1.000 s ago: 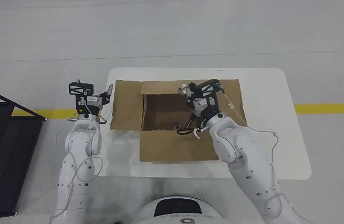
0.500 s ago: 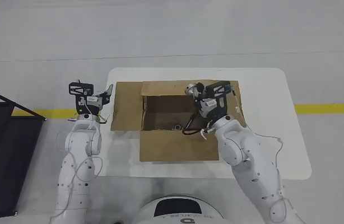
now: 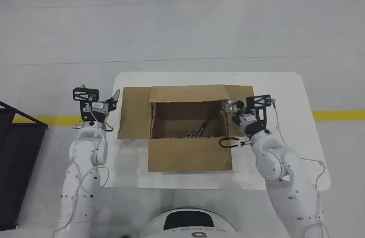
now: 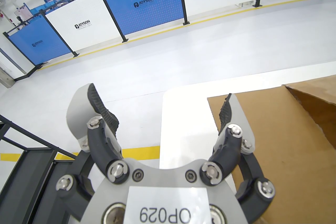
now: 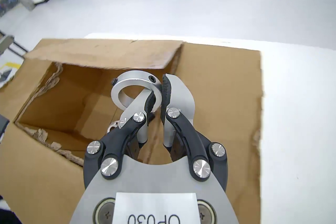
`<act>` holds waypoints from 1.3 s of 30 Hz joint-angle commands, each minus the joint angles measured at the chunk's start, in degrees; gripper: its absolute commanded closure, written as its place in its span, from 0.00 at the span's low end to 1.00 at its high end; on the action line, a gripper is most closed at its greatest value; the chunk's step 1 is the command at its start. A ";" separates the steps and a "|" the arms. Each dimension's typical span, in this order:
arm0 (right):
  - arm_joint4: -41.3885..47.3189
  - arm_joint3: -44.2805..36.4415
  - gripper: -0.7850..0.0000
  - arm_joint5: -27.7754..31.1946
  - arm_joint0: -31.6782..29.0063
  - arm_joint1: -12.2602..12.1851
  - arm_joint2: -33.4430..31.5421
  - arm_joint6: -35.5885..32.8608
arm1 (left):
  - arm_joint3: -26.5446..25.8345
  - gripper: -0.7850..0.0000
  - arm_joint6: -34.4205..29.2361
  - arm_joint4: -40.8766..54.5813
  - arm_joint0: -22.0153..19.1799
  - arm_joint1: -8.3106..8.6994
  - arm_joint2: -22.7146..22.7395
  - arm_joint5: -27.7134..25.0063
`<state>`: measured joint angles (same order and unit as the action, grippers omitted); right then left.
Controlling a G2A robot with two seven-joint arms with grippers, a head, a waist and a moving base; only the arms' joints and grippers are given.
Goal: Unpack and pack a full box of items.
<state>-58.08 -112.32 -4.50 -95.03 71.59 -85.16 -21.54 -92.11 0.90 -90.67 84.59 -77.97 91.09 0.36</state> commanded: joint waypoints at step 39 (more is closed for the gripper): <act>10.84 14.01 0.00 -19.60 -0.50 -0.31 -13.59 -10.43 | 0.00 0.00 0.00 0.00 0.00 0.00 0.00 0.00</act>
<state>-48.51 -96.56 -24.22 -94.43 71.15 -98.22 -33.96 -92.11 0.90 -90.67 84.59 -77.97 91.08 0.36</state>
